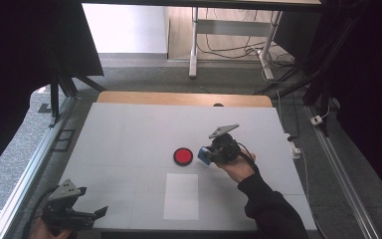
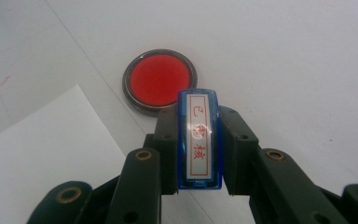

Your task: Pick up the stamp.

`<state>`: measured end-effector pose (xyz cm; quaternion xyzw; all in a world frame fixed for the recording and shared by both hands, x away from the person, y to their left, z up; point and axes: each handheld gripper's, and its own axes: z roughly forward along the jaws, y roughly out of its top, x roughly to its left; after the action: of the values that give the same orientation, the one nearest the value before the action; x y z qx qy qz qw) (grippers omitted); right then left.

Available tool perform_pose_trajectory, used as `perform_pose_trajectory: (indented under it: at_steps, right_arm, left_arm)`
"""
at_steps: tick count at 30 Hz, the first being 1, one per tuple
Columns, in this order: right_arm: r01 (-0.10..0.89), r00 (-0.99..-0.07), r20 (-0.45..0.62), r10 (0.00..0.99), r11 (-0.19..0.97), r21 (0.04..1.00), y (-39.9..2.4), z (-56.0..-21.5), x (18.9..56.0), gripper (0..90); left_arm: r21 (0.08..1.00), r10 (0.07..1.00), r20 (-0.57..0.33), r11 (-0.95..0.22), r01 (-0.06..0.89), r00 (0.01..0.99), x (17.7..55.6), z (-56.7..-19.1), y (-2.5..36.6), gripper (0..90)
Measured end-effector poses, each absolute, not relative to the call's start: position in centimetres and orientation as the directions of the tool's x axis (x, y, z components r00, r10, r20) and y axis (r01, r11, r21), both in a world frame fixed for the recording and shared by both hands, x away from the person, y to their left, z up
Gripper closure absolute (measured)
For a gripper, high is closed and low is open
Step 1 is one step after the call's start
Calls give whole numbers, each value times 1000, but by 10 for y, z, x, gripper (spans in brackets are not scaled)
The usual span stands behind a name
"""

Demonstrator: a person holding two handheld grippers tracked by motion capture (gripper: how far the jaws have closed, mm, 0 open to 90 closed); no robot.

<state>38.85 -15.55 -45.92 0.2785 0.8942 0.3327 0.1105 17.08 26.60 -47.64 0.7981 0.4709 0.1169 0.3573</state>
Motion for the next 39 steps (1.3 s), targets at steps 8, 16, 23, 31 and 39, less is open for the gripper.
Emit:
perform_pose_trajectory:
  at_steps: [8,16,23,31,39]
  right_arm:
    - [388,-844,-10,536,624,678,-158,-447,377,716]
    - [365,-859,16,512,590,720,-165,-435,365,716]
    - [343,-875,26,483,582,738,-166,-427,356,716]
    - [314,-892,27,451,576,755,-163,-421,347,716]
    - [284,-912,32,409,572,770,-159,-414,338,716]
  left_arm:
    - [692,834,-181,-269,670,521,170,-476,270,6]
    - [701,815,-209,-260,664,540,170,-476,274,0]
    - [700,795,-250,-245,670,553,171,-476,277,7]
    - [710,781,-247,-257,655,574,170,-476,277,10]
    - [718,769,-258,-252,649,585,169,-475,278,11]
